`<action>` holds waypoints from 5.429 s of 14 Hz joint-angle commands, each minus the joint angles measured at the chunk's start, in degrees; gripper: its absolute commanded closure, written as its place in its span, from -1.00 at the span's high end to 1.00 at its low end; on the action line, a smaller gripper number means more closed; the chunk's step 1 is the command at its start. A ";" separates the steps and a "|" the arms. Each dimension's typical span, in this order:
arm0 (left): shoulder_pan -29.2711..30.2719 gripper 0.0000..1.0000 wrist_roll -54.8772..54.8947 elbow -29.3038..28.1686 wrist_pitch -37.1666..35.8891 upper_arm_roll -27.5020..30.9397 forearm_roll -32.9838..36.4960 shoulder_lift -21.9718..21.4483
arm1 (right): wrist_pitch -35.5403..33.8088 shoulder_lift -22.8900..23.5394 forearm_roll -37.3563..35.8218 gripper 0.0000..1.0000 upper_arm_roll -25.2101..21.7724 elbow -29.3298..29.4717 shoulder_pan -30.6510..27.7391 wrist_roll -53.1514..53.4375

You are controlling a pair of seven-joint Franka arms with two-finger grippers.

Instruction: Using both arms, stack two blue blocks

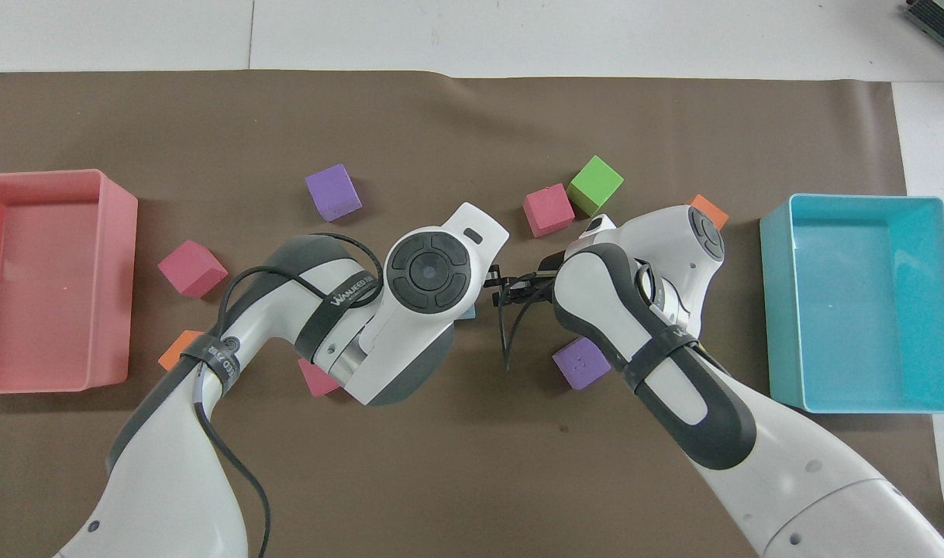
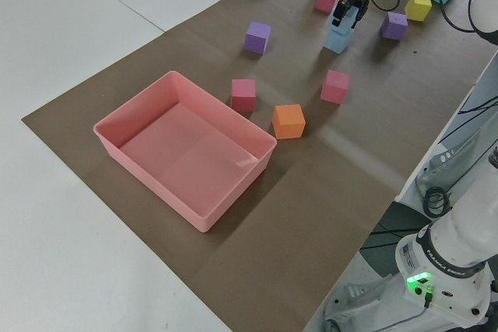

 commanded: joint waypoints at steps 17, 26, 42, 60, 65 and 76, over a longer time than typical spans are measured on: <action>-1.88 -0.11 -0.87 0.95 -1.92 0.57 0.75 0.88 | -0.03 -1.10 2.28 -1.00 0.38 -1.48 -0.69 -3.21; -1.88 0.04 -0.96 0.95 -1.83 0.57 0.75 0.88 | -0.03 -1.10 2.28 -1.00 0.38 -1.48 -0.69 -3.21; -1.79 0.17 -1.05 0.60 -1.83 0.65 0.93 0.79 | 0.15 -1.10 2.28 -1.00 0.38 -1.48 -0.60 -3.21; -1.79 0.63 -1.14 0.69 -1.92 0.65 1.19 0.79 | 0.24 -1.10 2.28 -1.00 0.38 -1.48 -0.52 -3.12; -1.79 0.86 -1.22 1.04 -2.00 0.65 1.11 0.79 | 0.24 -1.10 2.19 -1.00 0.29 -1.48 -0.60 -3.21; -1.70 0.88 -1.14 2.44 -4.81 0.65 0.67 -0.44 | 0.06 -1.10 2.10 -1.00 0.29 -1.48 -0.69 -3.56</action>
